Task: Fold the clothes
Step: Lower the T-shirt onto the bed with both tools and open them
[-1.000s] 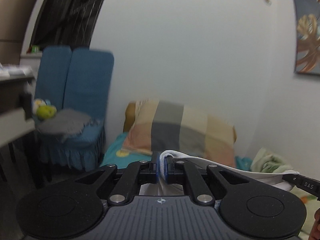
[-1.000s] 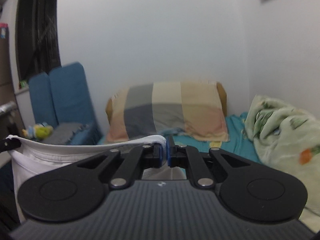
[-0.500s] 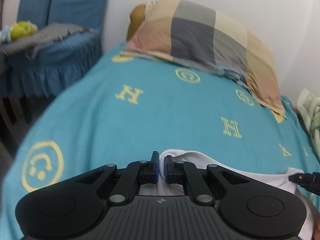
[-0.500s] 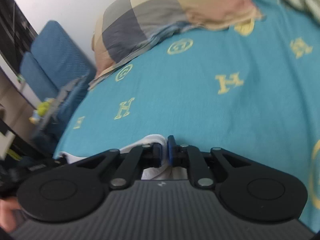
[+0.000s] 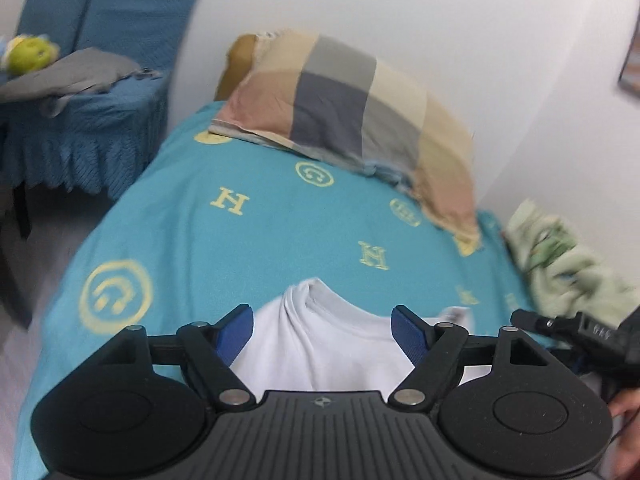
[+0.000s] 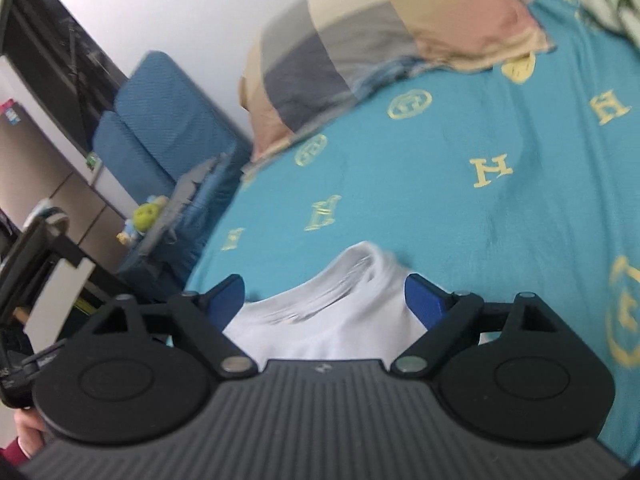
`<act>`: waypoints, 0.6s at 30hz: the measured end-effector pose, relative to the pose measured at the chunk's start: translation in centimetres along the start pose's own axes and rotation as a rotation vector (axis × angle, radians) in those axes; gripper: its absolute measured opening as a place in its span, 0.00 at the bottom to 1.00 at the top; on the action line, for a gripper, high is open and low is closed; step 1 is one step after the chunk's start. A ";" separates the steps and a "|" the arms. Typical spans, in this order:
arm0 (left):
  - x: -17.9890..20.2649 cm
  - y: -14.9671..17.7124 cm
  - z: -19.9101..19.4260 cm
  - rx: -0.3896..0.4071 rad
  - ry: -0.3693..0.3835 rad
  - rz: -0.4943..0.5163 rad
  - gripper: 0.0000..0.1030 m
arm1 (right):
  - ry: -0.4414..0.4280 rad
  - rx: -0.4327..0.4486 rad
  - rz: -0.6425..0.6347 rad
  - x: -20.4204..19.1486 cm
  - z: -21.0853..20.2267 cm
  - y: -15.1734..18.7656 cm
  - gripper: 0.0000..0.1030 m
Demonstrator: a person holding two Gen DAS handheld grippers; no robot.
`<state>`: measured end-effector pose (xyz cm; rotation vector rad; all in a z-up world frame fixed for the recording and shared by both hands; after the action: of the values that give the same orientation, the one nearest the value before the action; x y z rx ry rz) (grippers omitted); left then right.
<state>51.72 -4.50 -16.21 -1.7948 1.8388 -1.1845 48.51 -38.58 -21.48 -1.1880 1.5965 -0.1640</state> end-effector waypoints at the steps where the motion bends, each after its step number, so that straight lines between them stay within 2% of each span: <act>1: -0.6 0.5 -1.8 0.001 0.001 -0.026 0.77 | 0.000 0.011 -0.009 -1.0 -1.4 0.4 0.86; 6: -5.4 4.7 -10.9 0.000 -0.034 -0.219 0.76 | 0.007 0.059 -0.040 -5.9 -9.6 4.5 0.86; 10: -9.7 9.5 -15.8 -0.014 -0.040 -0.401 0.75 | 0.045 0.078 -0.016 -8.4 -15.8 9.2 0.86; 13: -12.2 12.6 -17.7 -0.059 -0.042 -0.520 0.72 | 0.068 0.083 0.040 -9.4 -19.2 12.2 0.86; 18: -12.8 16.3 -17.7 -0.156 -0.016 -0.684 0.65 | 0.066 0.078 0.136 -9.9 -22.1 15.9 0.86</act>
<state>30.16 11.28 -21.32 -2.6316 1.3606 -1.2429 20.51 -33.32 -16.14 -1.0202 1.7074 -0.1771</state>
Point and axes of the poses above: each gripper's, at about its wrist camera, not at the fingertips, and z roughly the way its jaws point, x to its right, y to its underside, the point moved 9 cm from there along z, roughly the way its jaws point, and after that the axes turned 7 degrees about -y, right-handed, at the moved point
